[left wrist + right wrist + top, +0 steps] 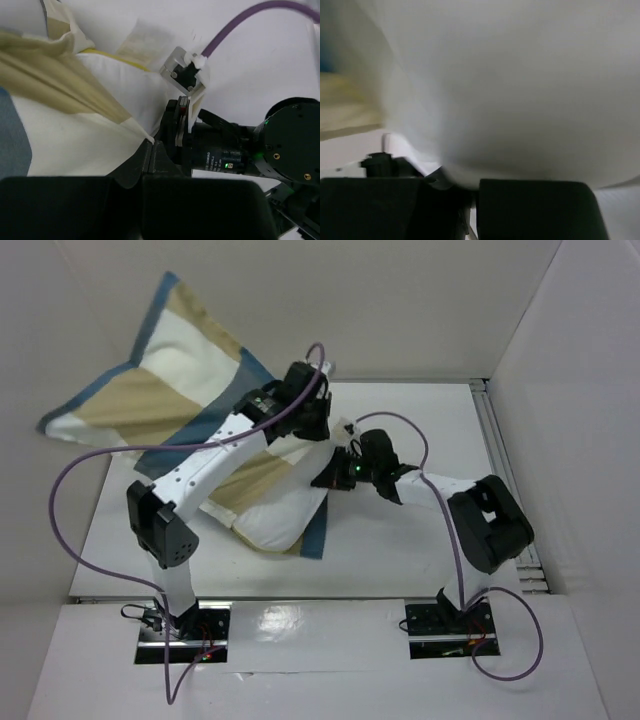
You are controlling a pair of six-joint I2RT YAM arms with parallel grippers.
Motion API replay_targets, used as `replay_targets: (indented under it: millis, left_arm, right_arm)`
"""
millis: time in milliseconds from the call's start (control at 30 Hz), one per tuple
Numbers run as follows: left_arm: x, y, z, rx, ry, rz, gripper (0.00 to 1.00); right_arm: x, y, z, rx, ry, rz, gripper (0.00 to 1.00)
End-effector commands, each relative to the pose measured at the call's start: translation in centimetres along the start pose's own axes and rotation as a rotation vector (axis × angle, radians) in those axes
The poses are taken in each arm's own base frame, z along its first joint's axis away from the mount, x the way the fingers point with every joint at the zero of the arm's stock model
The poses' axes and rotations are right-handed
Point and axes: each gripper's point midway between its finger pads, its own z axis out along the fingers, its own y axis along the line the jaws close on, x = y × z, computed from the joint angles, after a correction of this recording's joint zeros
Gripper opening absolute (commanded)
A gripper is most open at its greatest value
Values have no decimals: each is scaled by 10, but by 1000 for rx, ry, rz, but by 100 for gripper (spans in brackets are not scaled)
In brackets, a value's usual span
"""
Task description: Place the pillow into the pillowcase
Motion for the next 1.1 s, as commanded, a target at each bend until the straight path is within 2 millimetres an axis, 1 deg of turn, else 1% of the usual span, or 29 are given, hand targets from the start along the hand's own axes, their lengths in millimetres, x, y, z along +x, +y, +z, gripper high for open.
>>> replay_targets:
  millis: [0, 33, 100, 133, 200, 233, 267, 300, 333, 400, 467, 500, 533, 567, 600, 633, 667, 700, 733, 767, 800, 833, 867, 900, 933, 967, 1000, 1033, 1067]
  left_arm:
    - [25, -49, 11, 180, 58, -70, 0]
    - [26, -45, 8, 162, 54, -83, 0]
    - [24, -33, 0, 106, 31, -83, 0]
    - [27, -27, -5, 73, 40, -94, 0]
    - [20, -17, -14, 13, 17, -103, 0]
    - [18, -13, -22, -13, 20, -118, 0]
    - [17, -15, -26, -23, 16, -121, 0]
    - [14, -12, -29, -42, 7, -121, 0]
    - [11, -17, -35, -30, -1, -117, 0]
    - [9, -21, -34, -12, -5, -129, 0]
    - [7, -30, -18, 21, -5, -142, 0]
    - [10, -33, -12, 29, 11, -140, 0]
    - [18, -43, 11, 69, 51, -139, 0]
    - [12, -54, 15, 109, 53, -153, 0]
    - [12, -62, 20, 148, 71, -142, 0]
    - [20, -73, 23, 203, 122, -126, 0]
    - [20, -76, 28, 216, 133, -113, 0]
    - [22, -74, 28, 211, 141, -91, 8]
    - [22, -66, 30, 174, 132, -78, 33]
    - [27, -59, 29, 146, 138, -66, 47]
    - [22, -55, 16, 139, 112, -41, 61]
    - [20, -45, 11, 115, 99, -32, 72]
    - [16, -30, 8, 60, 74, -28, 83]
    - [28, -10, 8, 2, 100, -34, 83]
    - [25, -3, -6, -18, 72, -12, 83]
    - [28, 14, -10, -99, 59, -6, 83]
    - [52, 31, -5, -159, 105, 6, 82]
    - [62, 41, -7, -189, 122, 23, 82]
    - [65, 46, -13, -201, 103, 23, 82]
  right_arm:
    - [6, 31, 0, -108, -5, -29, 0]
    - [0, 40, -11, -94, -32, -63, 0]
    - [-8, 42, -24, -55, -53, -88, 0]
    - [-22, 52, -37, -57, -92, -129, 0]
    - [-25, 51, -52, -28, -95, -123, 0]
    - [-35, 62, -65, -40, -128, -148, 0]
    - [-37, 68, -70, -45, -136, -165, 0]
    - [-35, 66, -76, -27, -128, -150, 0]
    - [-39, 77, -85, -41, -146, -165, 0]
    - [-40, 82, -91, -41, -158, -158, 0]
    - [-39, 77, -92, -35, -187, -117, 0]
    - [-34, 69, -90, -16, -182, -80, 0]
    - [-37, 69, -89, -27, -210, -78, 0]
    - [-32, 54, -81, 3, -205, -53, 0]
    - [-31, 25, -77, 98, -236, -20, 0]
    - [-34, 5, -76, 152, -249, -8, 0]
    - [-25, -20, -70, 205, -211, 21, 0]
    - [-28, -36, -72, 224, -202, 33, 1]
    - [-22, -45, -72, 227, -162, 47, 9]
    - [-17, -52, -73, 228, -130, 61, 20]
    - [-17, -50, -75, 214, -112, 45, 31]
    - [-12, -51, -79, 228, -92, 45, 54]
    - [-11, -49, -84, 241, -95, 34, 65]
    - [-18, -44, -93, 262, -131, 11, 74]
    - [-20, -45, -99, 277, -144, 5, 79]
    - [-13, -49, -106, 300, -128, 28, 83]
    - [-13, -46, -109, 299, -130, 26, 85]
    - [-7, -45, -114, 294, -129, 51, 85]
    - [-1, -44, -115, 284, -121, 64, 87]
